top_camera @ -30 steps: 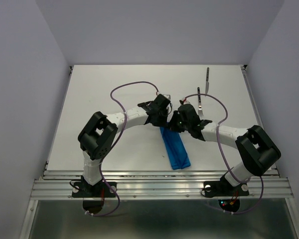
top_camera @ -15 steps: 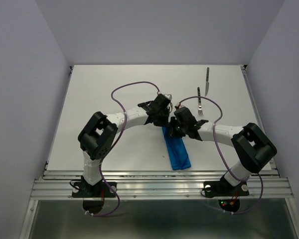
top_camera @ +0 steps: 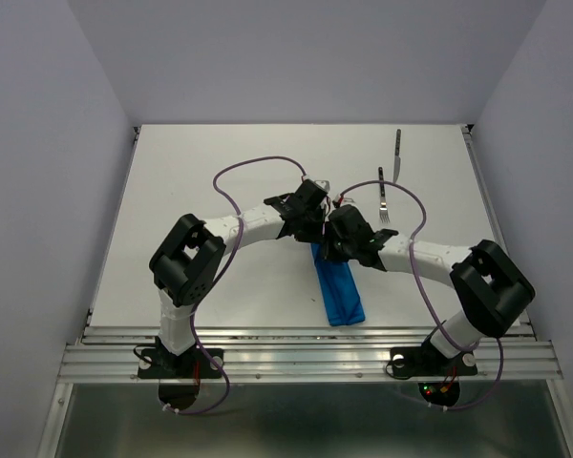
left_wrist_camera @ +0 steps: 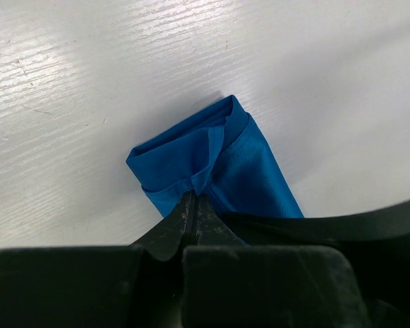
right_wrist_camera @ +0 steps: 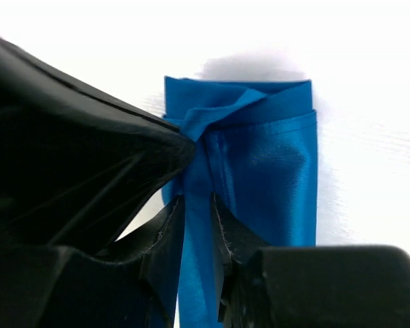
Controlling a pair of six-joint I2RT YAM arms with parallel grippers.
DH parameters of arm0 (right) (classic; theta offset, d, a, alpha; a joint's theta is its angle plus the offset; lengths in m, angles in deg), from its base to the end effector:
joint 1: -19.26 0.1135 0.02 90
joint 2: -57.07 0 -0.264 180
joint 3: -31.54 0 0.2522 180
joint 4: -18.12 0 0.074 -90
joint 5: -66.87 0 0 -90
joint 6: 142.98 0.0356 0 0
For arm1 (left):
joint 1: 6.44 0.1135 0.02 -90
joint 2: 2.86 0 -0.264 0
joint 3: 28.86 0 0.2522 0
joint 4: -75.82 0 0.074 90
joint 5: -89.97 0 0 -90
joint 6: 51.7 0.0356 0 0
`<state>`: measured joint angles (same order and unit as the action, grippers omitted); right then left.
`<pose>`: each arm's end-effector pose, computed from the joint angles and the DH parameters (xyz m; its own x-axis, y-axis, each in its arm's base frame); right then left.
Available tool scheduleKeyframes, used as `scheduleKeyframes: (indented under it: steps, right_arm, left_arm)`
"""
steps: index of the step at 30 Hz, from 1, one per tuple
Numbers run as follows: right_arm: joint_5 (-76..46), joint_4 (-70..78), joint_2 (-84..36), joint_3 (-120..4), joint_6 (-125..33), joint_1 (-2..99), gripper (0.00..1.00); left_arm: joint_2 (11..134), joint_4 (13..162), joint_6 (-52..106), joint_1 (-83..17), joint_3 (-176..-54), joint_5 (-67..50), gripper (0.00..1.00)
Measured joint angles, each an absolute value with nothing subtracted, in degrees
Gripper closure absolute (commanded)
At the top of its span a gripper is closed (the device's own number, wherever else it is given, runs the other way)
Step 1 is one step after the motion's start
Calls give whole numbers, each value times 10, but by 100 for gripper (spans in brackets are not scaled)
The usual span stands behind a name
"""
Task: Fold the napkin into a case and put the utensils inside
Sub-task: Grasp the top corner of the smaller rectangle folded napkin from the folded napkin.
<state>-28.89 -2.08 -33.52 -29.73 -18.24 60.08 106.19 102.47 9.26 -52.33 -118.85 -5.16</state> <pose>0.2397 0.2023 0.1708 -0.8155 0.0448 -0.5770 -0.1659 0.9371 0.3072 0.2907 -0.3045 0.2023 -0.8038 0.1346 -0.5794 0.4214 0.8164 -0.3949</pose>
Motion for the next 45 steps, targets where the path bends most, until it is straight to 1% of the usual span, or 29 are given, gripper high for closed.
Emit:
scheduleKeyframes:
  steps: [6,19,25,27,33,45]
  right_arm:
    - [-320,-23,-296,-297,-183,602,73]
    - [-350,-42,-349,-297,-188,603,74]
    - [-356,-40,-350,-297,-188,606,79]
    - [-358,-40,-350,-297,-187,606,78]
    - [-356,-40,-349,-297,-187,606,73]
    - [-349,-43,-335,-297,-188,610,72]
  left_arm:
    - [1062,1024,93,-523,-1189,-52,100]
    - [1062,1022,93,-523,-1189,-56,100]
    - [1062,1022,93,-523,-1189,-56,100]
    - [1062,1022,93,-523,-1189,-56,100]
    - [1062,1022,93,-523,-1189,-56,100]
    - [1069,1019,91,-523,-1189,-59,100]
